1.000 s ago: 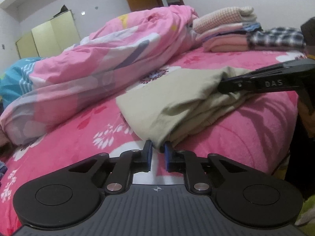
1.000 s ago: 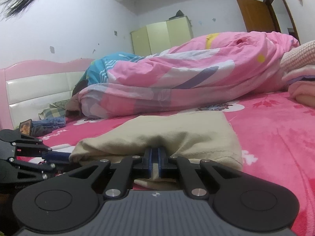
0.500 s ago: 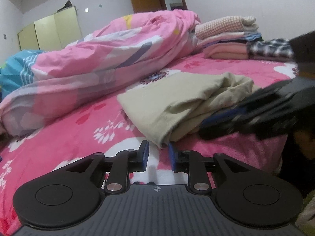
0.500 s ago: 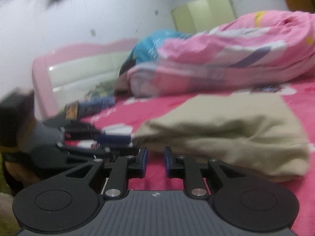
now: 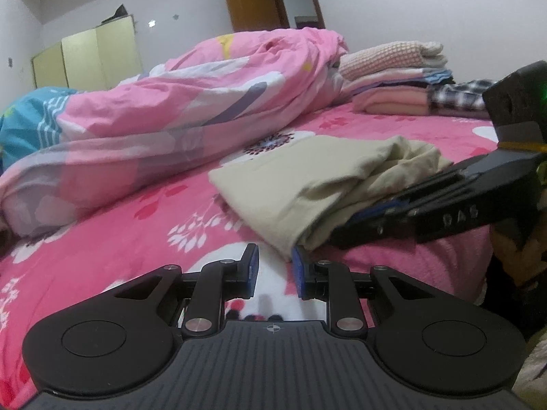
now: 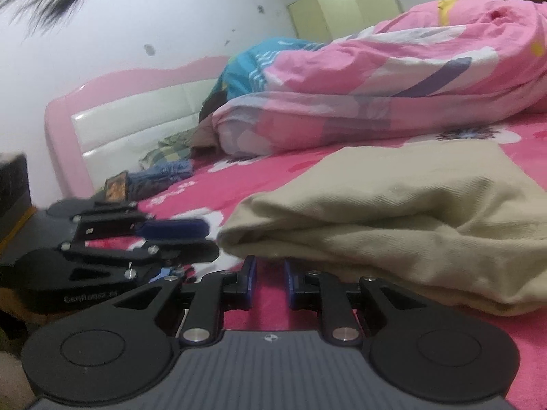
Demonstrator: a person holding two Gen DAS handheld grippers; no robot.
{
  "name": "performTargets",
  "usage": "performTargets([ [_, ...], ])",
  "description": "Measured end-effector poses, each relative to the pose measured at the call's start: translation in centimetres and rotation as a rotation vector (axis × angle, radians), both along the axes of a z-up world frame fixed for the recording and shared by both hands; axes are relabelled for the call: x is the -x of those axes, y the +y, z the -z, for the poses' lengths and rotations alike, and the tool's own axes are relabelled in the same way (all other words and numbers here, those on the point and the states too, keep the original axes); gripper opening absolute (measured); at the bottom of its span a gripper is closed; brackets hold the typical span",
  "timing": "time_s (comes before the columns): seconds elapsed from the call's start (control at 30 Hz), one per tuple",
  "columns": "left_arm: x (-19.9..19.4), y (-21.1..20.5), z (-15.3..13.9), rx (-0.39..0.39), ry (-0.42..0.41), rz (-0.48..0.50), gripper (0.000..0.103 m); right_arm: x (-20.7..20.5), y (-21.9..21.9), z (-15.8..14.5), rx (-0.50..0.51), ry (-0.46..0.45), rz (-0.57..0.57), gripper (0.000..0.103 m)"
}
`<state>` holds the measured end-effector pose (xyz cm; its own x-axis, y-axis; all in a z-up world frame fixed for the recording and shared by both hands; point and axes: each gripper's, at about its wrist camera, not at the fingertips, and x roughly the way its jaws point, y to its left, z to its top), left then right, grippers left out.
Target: Fold clothes
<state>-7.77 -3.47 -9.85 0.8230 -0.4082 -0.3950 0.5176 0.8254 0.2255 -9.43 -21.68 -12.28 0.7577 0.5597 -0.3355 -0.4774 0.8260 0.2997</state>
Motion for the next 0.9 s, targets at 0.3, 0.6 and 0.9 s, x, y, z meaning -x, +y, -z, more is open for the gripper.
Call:
performTargets([
  [0.3, -0.2, -0.1, 0.4, 0.024, 0.007, 0.025, 0.022, 0.4, 0.2, -0.3, 0.005, 0.011, 0.004, 0.017],
  [0.6, -0.7, -0.2, 0.5, 0.071, 0.004, 0.004, 0.022, 0.6, 0.7, -0.5, -0.012, 0.006, -0.016, 0.017],
  [0.9, -0.4, -0.3, 0.5, 0.106, -0.011, 0.020, 0.005, -0.7, 1.4, -0.3, -0.022, -0.041, 0.011, 0.010],
])
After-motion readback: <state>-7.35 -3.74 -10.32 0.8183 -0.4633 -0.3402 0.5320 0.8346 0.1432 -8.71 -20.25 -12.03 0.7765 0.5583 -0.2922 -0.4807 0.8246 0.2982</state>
